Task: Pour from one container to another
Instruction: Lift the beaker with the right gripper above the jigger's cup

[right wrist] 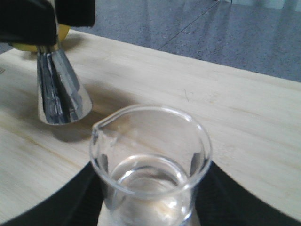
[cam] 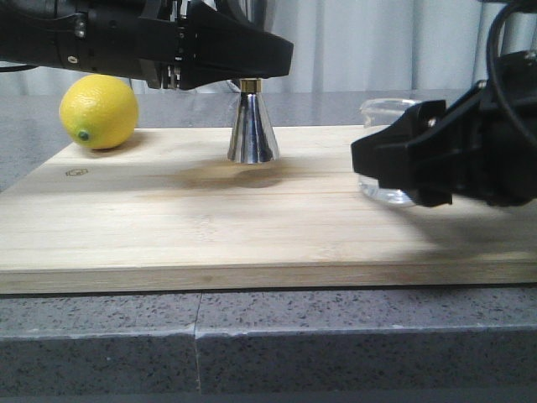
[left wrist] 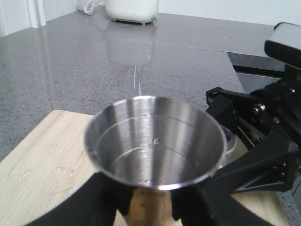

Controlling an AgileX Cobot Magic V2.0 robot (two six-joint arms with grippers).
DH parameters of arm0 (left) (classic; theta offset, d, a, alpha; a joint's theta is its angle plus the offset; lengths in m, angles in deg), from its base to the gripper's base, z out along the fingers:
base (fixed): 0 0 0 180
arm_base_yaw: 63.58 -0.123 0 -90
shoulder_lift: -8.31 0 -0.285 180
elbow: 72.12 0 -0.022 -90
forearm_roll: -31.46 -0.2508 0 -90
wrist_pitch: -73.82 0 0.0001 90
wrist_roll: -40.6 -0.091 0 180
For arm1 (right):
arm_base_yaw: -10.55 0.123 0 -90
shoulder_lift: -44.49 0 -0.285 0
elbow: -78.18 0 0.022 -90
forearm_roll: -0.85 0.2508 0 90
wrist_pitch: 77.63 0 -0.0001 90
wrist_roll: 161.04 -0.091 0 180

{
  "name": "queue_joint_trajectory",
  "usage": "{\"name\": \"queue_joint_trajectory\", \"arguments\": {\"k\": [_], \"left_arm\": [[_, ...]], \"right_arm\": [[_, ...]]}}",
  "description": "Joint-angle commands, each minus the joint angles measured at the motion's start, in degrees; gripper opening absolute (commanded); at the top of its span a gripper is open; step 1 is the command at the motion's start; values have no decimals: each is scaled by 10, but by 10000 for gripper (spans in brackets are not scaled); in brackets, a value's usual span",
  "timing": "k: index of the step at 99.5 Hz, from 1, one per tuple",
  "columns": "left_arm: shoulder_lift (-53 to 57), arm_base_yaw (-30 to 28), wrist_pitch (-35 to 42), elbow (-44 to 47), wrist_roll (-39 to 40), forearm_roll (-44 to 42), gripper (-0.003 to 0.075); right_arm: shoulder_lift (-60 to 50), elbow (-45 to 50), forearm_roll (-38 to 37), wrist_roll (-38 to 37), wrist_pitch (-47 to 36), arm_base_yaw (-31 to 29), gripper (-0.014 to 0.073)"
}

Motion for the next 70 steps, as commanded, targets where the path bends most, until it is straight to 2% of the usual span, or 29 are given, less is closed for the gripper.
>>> {"name": "queue_joint_trajectory", "arguments": {"k": [1,10,22,44,61,70], "left_arm": [[23,4,-34,-18,0,49,197],[23,4,-34,-18,0,49,197],[23,4,-34,-18,0,49,197],[23,4,-34,-18,0,49,197],[23,4,-34,-18,0,49,197],[23,4,-34,-18,0,49,197]], "right_arm": [[-34,-14,2,0,-48,-5,300],[-63,-21,3,1,-36,-16,300],[-103,-57,3,21,40,-35,300],[-142,-194,-7,57,282,-57,300],[-122,-318,-58,61,461,-56,300],[-101,-373,-93,61,525,-56,300]]}}
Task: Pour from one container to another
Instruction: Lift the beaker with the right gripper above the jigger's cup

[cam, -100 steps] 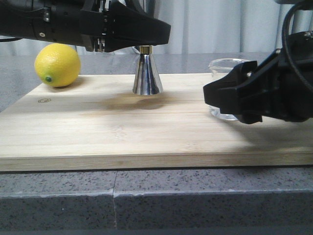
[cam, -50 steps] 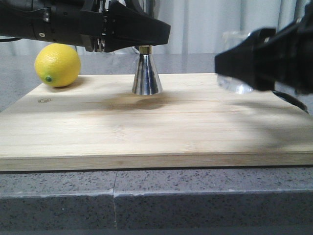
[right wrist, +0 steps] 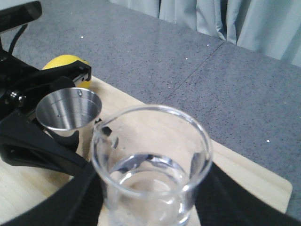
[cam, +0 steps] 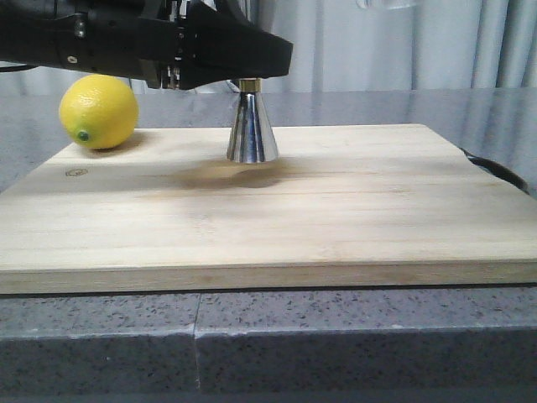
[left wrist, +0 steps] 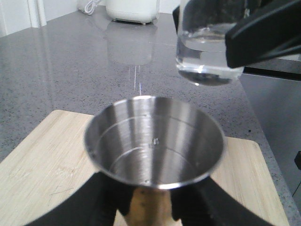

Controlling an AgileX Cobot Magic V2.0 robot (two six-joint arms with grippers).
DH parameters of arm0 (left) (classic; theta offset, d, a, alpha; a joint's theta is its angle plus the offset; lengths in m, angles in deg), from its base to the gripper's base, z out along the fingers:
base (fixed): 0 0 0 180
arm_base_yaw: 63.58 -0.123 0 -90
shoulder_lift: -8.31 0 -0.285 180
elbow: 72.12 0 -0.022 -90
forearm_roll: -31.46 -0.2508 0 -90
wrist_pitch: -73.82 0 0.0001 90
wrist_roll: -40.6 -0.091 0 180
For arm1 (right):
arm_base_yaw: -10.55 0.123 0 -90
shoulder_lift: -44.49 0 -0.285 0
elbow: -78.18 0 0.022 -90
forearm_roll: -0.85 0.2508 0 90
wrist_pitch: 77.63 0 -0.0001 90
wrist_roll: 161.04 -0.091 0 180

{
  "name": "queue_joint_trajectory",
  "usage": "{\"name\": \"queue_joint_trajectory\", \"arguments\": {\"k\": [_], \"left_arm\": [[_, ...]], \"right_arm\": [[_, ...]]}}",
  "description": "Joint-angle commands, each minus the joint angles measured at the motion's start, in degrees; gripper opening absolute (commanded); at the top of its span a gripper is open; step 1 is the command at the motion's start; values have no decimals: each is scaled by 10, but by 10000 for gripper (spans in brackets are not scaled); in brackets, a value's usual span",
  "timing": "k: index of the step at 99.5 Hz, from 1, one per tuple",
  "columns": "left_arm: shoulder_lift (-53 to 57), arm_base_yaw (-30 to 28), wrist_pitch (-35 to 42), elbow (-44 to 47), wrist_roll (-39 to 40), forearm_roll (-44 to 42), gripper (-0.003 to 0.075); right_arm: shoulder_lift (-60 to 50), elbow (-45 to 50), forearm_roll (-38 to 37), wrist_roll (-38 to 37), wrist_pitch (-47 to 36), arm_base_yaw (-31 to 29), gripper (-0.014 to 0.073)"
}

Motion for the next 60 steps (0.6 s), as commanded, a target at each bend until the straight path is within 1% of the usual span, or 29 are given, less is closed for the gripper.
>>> {"name": "queue_joint_trajectory", "arguments": {"k": [1,19,41,48,60], "left_arm": [[23,4,-34,-18,0,49,197],[23,4,-34,-18,0,49,197],[23,4,-34,-18,0,49,197],[23,4,-34,-18,0,49,197],[23,4,-34,-18,0,49,197]], "right_arm": [[9,-70,-41,9,30,-3,300],[62,-173,-140,9,139,7,300],[119,-267,-245,9,221,48,300],[136,-293,-263,19,249,62,300],[162,-331,-264,65,287,82,300]]}}
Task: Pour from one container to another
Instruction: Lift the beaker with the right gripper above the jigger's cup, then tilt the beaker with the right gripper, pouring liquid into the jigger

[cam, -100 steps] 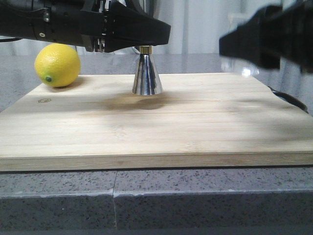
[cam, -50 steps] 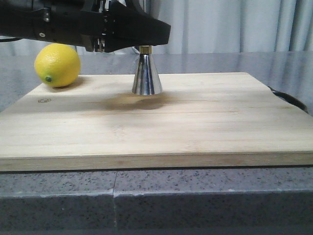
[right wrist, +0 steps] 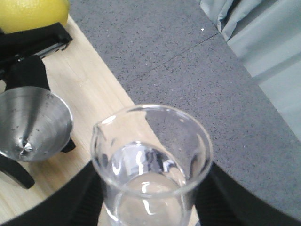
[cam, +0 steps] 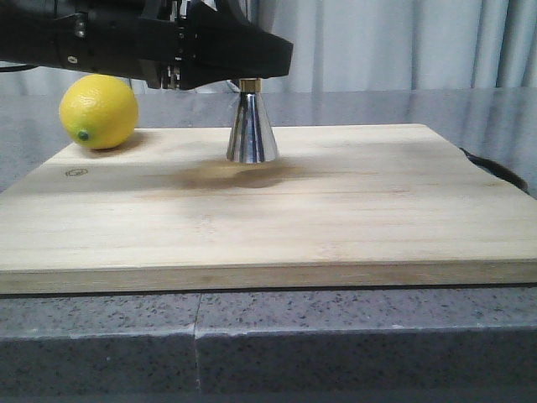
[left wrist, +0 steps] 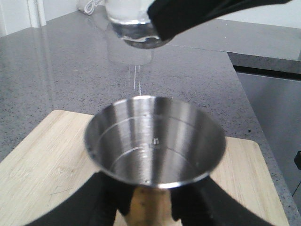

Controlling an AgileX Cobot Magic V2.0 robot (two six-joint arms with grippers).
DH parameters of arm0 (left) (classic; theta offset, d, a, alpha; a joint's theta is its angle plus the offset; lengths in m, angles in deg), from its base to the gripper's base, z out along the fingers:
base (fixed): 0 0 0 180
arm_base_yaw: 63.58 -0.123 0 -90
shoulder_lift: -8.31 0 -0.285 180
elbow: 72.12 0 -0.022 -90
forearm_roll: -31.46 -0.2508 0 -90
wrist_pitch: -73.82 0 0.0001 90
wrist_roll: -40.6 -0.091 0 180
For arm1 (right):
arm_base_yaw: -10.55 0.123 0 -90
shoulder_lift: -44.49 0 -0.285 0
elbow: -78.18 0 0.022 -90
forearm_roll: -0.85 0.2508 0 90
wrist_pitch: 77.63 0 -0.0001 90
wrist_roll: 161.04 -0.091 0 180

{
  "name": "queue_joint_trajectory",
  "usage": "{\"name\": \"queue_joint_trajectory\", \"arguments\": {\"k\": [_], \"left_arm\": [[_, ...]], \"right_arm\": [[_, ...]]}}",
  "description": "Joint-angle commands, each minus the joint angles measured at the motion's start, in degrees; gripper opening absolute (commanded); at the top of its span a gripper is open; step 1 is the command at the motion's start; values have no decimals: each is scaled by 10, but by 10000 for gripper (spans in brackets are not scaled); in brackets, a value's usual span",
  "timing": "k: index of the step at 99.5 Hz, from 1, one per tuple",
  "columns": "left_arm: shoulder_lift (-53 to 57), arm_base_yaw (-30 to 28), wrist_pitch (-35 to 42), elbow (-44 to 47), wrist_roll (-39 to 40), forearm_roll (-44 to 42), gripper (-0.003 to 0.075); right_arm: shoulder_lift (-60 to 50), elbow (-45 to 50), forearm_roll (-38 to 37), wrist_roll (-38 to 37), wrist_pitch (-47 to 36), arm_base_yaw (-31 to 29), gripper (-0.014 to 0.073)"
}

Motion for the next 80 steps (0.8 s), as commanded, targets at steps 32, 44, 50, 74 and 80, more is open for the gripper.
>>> {"name": "queue_joint_trajectory", "arguments": {"k": [32,44,50,74,80], "left_arm": [[23,4,-34,-18,0,49,197],[23,4,-34,-18,0,49,197],[23,4,-34,-18,0,49,197],[23,4,-34,-18,0,49,197],[23,4,-34,-18,0,49,197]], "right_arm": [[17,-74,-30,134,28,30,300],[17,-74,-32,172,32,33,300],[17,-74,-35,188,33,36,300],[17,-74,-36,232,33,36,300],[17,-74,-36,236,30,36,300]]}}
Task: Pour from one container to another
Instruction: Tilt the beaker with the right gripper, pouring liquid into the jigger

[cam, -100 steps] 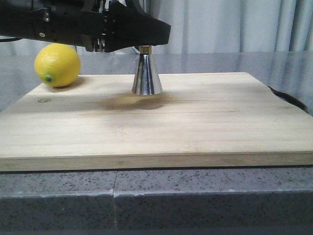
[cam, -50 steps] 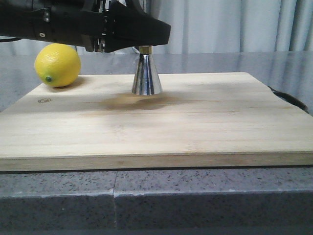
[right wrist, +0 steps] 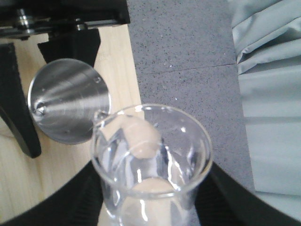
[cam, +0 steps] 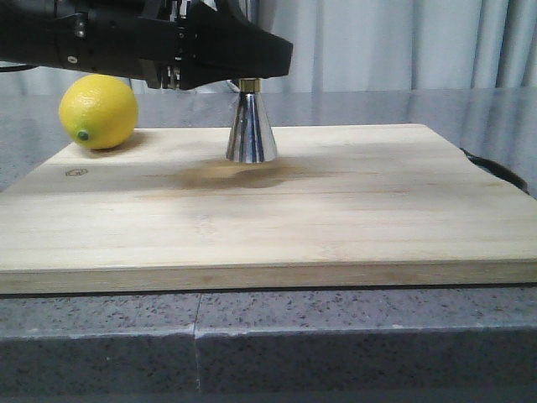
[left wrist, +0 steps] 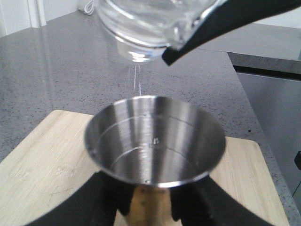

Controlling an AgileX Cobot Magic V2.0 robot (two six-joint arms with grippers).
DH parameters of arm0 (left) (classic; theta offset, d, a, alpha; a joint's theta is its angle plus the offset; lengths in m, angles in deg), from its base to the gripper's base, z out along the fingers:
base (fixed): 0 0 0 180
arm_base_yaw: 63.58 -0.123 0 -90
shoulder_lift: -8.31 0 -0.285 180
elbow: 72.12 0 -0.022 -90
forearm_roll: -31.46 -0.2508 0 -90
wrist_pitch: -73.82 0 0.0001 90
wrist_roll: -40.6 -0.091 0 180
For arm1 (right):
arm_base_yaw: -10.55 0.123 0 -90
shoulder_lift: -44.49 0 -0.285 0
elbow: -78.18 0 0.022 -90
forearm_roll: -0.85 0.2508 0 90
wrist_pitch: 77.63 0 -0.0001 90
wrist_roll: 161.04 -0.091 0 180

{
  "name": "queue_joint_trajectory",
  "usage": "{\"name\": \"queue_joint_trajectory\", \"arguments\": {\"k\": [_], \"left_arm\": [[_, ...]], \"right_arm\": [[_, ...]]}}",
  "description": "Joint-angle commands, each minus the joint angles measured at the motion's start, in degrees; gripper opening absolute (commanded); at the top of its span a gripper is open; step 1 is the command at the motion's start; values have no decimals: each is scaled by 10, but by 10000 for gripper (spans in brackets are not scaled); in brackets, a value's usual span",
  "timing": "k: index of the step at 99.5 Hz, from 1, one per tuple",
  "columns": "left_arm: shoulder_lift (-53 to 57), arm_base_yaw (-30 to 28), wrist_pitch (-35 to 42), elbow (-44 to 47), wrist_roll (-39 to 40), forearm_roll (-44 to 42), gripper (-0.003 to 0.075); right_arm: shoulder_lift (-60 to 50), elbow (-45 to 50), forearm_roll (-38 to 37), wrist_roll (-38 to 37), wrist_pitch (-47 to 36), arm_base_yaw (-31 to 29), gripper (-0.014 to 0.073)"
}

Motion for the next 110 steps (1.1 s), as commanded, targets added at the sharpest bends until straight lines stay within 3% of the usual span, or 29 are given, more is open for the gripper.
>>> {"name": "queue_joint_trajectory", "arguments": {"k": [1,52,110], "left_arm": [[23,4,-34,-18,0,49,197],[23,4,-34,-18,0,49,197],[23,4,-34,-18,0,49,197]], "right_arm": [[-19,-24,-19,15,-35,1,300],[-19,-24,-30,88,-56,1,300],[-19,-24,-60,110,-84,1,300]]}}
